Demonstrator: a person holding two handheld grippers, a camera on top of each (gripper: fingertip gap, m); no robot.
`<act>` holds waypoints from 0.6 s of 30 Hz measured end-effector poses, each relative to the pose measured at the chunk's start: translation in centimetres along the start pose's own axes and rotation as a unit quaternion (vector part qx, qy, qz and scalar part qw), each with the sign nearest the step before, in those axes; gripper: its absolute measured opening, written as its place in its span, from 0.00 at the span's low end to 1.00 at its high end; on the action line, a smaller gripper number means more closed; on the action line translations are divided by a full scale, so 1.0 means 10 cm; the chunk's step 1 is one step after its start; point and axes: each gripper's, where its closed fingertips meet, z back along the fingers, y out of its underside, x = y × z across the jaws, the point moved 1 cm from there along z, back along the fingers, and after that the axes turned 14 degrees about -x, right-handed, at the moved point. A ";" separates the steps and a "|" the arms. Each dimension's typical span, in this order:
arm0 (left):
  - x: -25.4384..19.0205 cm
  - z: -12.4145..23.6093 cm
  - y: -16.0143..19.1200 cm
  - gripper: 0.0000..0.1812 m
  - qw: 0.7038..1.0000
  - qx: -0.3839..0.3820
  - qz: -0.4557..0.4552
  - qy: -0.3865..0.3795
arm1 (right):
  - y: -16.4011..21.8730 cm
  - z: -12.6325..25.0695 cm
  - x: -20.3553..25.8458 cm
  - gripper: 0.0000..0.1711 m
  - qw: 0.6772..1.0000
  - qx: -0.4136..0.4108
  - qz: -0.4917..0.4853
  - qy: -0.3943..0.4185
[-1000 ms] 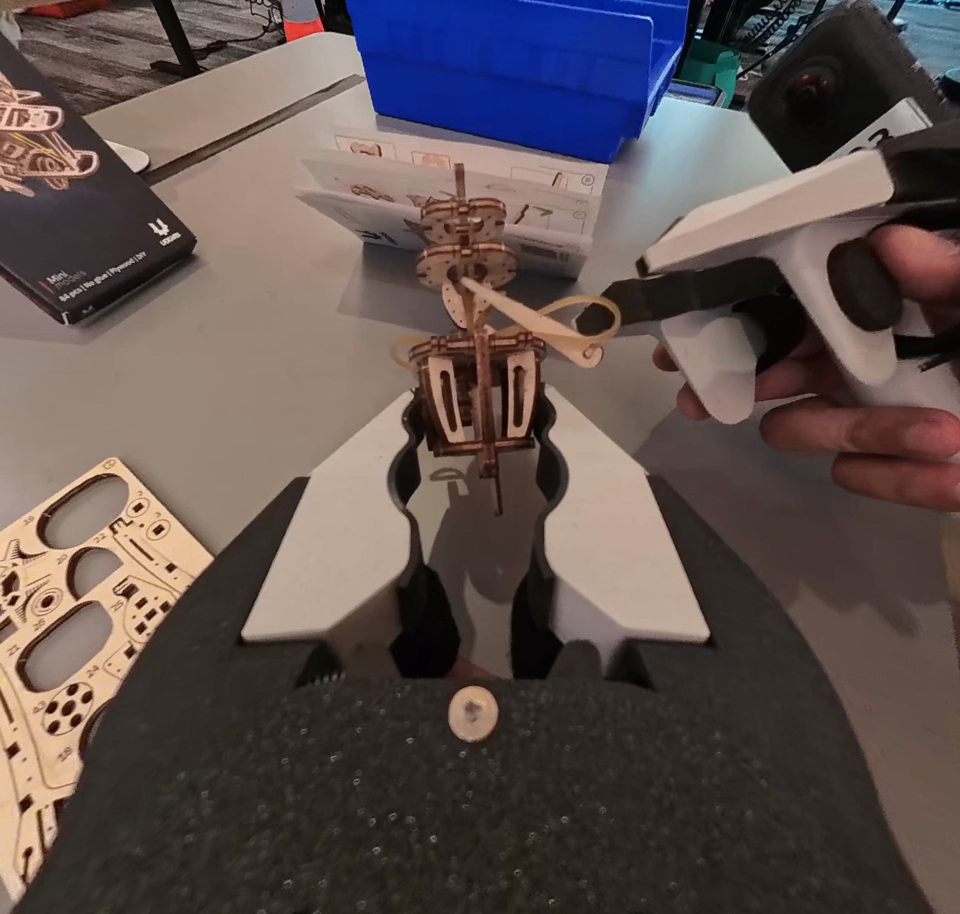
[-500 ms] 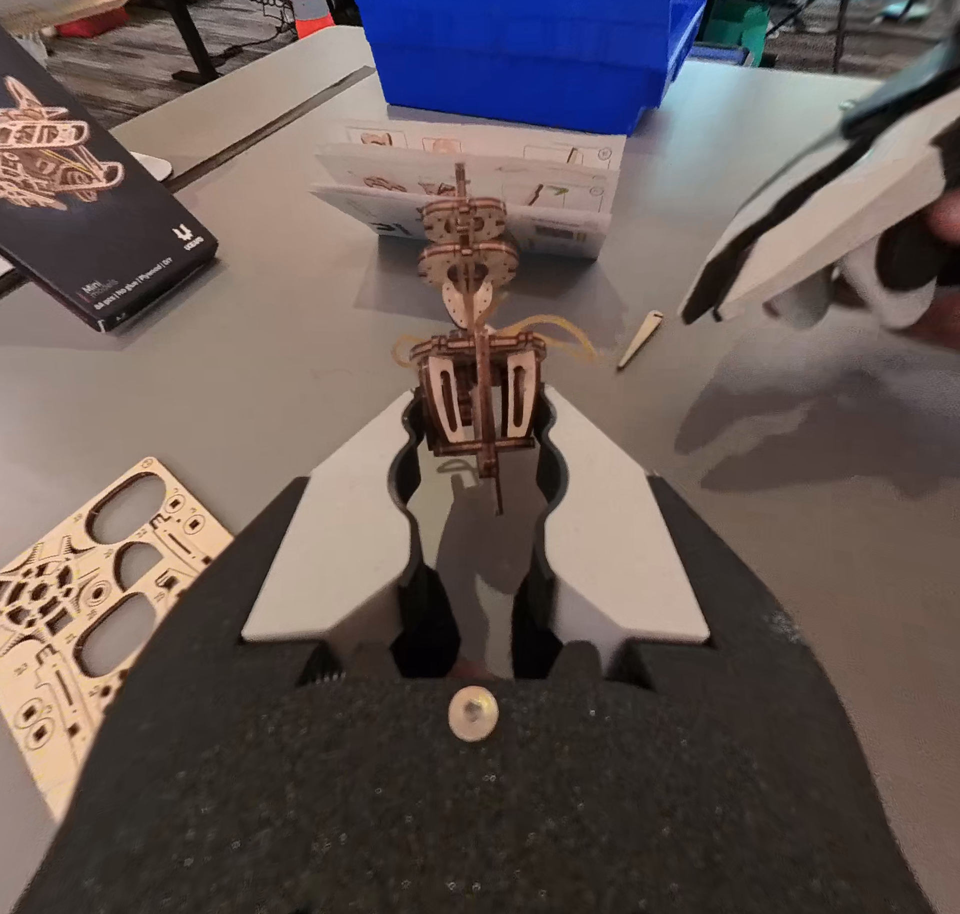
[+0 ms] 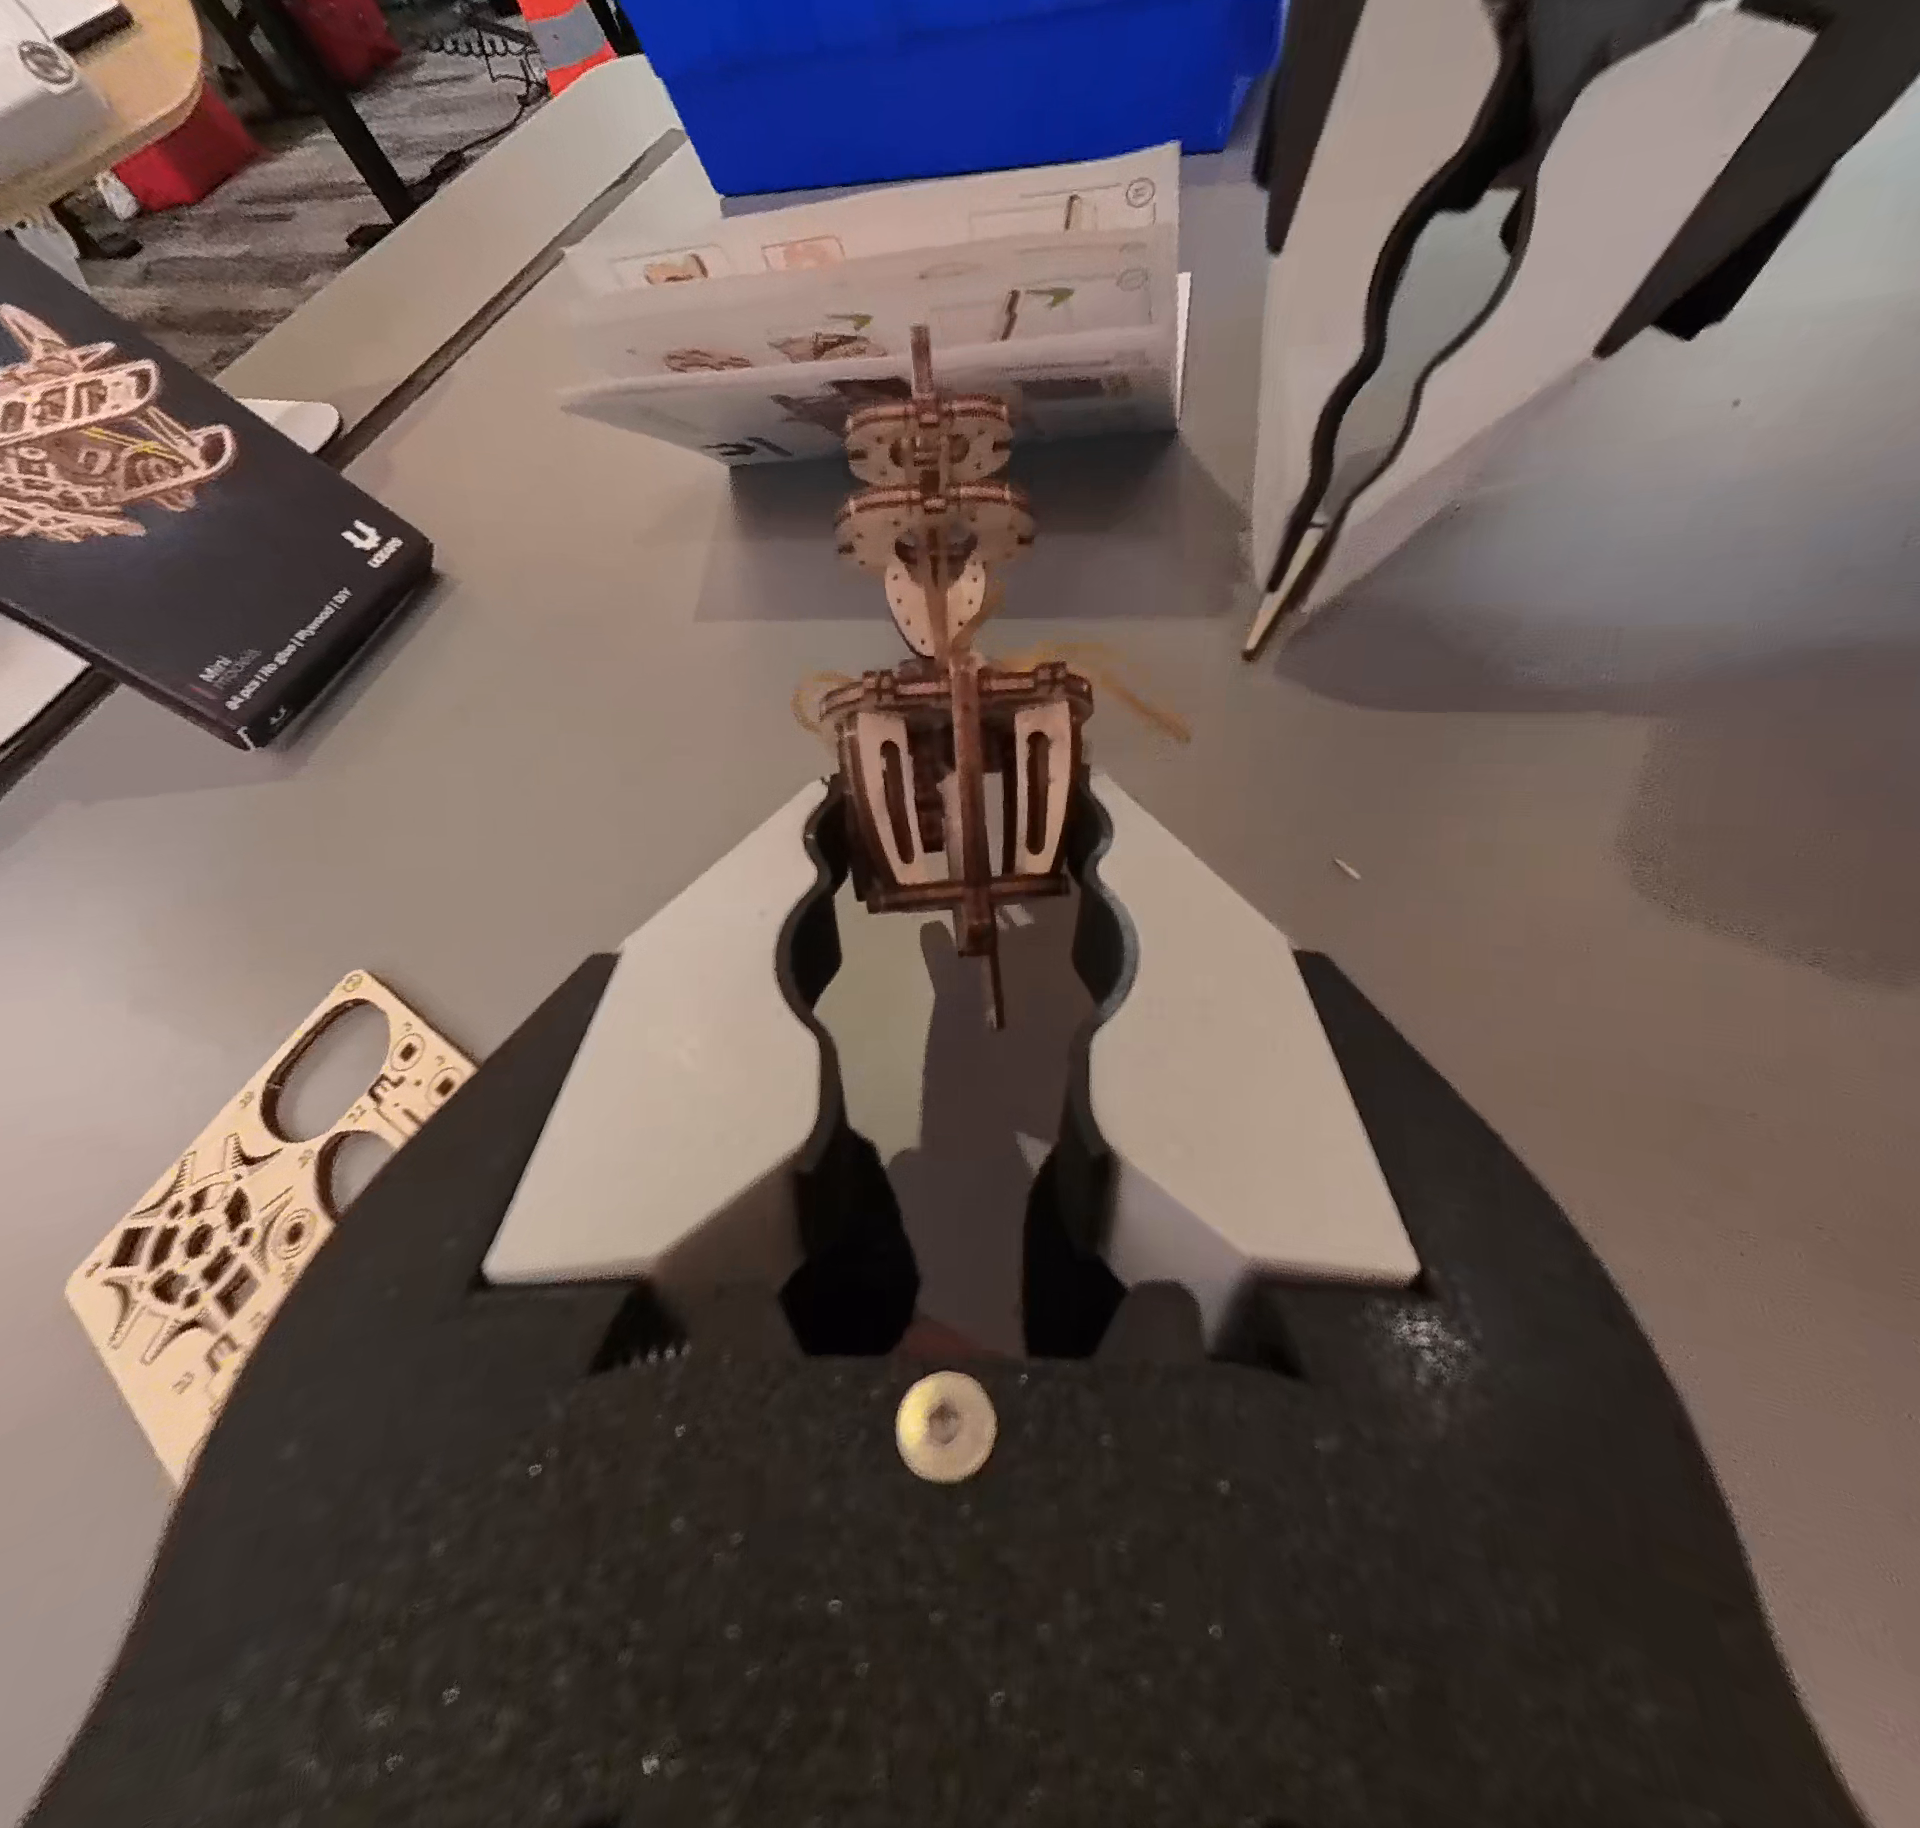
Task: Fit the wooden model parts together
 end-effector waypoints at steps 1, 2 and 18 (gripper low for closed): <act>0.01 0.00 0.00 0.22 1.000 0.000 0.001 -0.001 | 0.03 -0.03 0.00 0.05 1.000 0.013 0.000 -0.016; 0.01 0.00 0.01 0.22 1.000 0.002 0.001 0.001 | 0.05 -0.05 -0.01 0.06 0.999 0.024 0.000 -0.028; 0.02 0.03 -0.09 0.22 0.992 -0.030 0.119 0.029 | -1.09 0.32 -0.13 0.01 0.925 -0.355 -0.135 -0.001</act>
